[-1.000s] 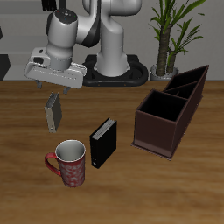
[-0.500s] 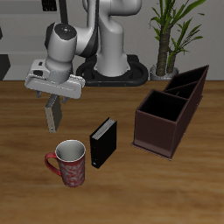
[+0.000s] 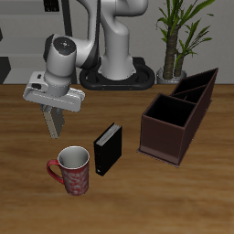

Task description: Place the yellow book into the left desk caddy's back compartment

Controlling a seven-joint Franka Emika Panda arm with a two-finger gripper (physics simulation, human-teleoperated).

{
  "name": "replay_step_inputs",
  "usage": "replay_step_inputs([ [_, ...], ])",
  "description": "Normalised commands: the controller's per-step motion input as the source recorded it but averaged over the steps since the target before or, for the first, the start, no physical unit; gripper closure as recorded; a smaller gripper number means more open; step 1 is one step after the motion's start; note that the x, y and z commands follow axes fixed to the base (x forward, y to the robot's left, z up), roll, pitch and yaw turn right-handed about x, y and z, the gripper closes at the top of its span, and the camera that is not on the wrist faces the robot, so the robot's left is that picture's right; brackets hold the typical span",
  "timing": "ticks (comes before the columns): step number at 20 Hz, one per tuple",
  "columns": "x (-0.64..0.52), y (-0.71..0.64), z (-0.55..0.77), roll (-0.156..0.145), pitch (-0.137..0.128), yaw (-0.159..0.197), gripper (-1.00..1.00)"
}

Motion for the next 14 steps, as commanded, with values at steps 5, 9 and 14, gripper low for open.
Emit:
replay_step_inputs([
  [5,0.01,0.03,0.04,0.006,-0.002,-0.004,1.00],
  [9,0.00,0.17,0.32,0.012,-0.035,-0.019,1.00],
  [14,-0.03,0.31,0.51,-0.002,-0.048,-0.031,1.00],
])
